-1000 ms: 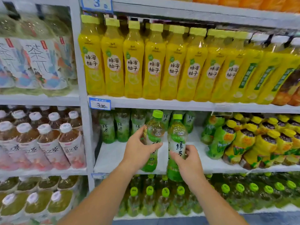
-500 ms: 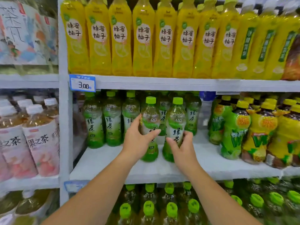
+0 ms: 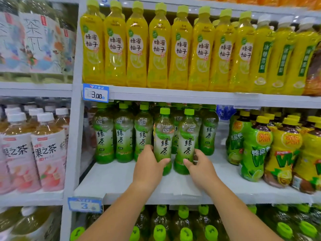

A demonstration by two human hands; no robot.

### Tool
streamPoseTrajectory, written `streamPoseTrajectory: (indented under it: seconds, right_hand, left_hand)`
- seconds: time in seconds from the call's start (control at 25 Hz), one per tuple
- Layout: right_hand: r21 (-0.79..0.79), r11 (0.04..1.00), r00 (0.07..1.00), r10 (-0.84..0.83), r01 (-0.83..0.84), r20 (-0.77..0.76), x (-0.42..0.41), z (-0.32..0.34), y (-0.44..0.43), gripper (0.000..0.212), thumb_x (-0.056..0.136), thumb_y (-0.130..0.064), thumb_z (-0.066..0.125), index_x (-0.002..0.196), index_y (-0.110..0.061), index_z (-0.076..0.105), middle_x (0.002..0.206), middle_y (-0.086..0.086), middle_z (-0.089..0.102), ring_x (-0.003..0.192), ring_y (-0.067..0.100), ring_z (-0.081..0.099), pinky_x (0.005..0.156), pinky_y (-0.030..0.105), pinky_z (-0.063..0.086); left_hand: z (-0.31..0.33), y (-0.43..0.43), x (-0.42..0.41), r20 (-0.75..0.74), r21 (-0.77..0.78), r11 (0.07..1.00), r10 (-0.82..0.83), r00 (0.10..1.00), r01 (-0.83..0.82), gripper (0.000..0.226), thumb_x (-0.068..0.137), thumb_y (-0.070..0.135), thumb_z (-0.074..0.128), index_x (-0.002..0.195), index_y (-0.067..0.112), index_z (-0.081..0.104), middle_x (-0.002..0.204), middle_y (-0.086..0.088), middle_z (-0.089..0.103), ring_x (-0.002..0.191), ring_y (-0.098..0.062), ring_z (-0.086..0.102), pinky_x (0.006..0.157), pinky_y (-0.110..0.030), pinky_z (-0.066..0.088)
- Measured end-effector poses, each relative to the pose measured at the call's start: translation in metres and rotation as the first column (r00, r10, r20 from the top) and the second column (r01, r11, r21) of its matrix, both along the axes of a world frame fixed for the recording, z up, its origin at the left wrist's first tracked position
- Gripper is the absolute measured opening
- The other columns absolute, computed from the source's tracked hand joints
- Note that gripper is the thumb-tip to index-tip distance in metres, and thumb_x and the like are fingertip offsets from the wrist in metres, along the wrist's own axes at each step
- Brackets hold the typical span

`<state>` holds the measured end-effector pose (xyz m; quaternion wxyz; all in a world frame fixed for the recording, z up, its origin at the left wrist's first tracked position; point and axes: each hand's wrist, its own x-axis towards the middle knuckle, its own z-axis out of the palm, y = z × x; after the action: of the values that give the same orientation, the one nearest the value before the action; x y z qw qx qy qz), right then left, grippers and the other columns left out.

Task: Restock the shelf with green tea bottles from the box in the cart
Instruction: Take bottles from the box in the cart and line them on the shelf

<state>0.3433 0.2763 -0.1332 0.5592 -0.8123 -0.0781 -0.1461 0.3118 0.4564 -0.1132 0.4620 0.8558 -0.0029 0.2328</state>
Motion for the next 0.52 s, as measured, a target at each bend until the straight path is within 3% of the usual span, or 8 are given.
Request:
streamPoseTrajectory:
  seconds: [0.12, 0.28, 0.52]
  right_hand:
    - [0.005, 1.000, 0.999, -0.020, 0.019, 0.039, 0.018, -0.002, 0.002, 0.026, 0.092, -0.019, 0.068, 0.111, -0.033, 0.056, 0.101, -0.023, 0.063, 0.093, -0.007, 0.058, 0.080, 0.020, 0.048]
    - [0.034, 0.998, 0.997, -0.046, 0.044, 0.065, 0.038, -0.010, 0.005, 0.025, 0.091, -0.017, 0.070, 0.110, -0.030, 0.060, 0.099, -0.025, 0.063, 0.089, -0.012, 0.057, 0.070, 0.007, 0.043]
    - [0.062, 0.998, 0.997, -0.022, 0.017, 0.078, 0.061, -0.017, 0.006, 0.021, 0.090, -0.019, 0.072, 0.101, -0.035, 0.064, 0.097, -0.023, 0.070, 0.091, -0.008, 0.066, 0.080, 0.017, 0.050]
  left_hand:
    - [0.001, -0.002, 0.013, 0.028, 0.057, 0.995, 0.086, 0.996, -0.088, 0.038, 0.082, 0.035, 0.080, 0.107, 0.017, 0.058, 0.101, 0.002, 0.059, 0.098, -0.020, 0.058, 0.085, -0.037, 0.052]
    - [-0.005, -0.007, 0.028, 0.090, 0.156, 0.973, 0.159, 0.983, -0.171, 0.032, 0.089, 0.040, 0.071, 0.106, 0.015, 0.061, 0.101, -0.001, 0.055, 0.096, -0.021, 0.055, 0.084, -0.032, 0.047]
    - [-0.008, -0.008, 0.049, 0.139, 0.292, 0.935, 0.168, 0.976, -0.203, 0.029, 0.095, 0.042, 0.062, 0.102, 0.014, 0.064, 0.099, -0.003, 0.058, 0.090, -0.021, 0.059, 0.078, -0.031, 0.049]
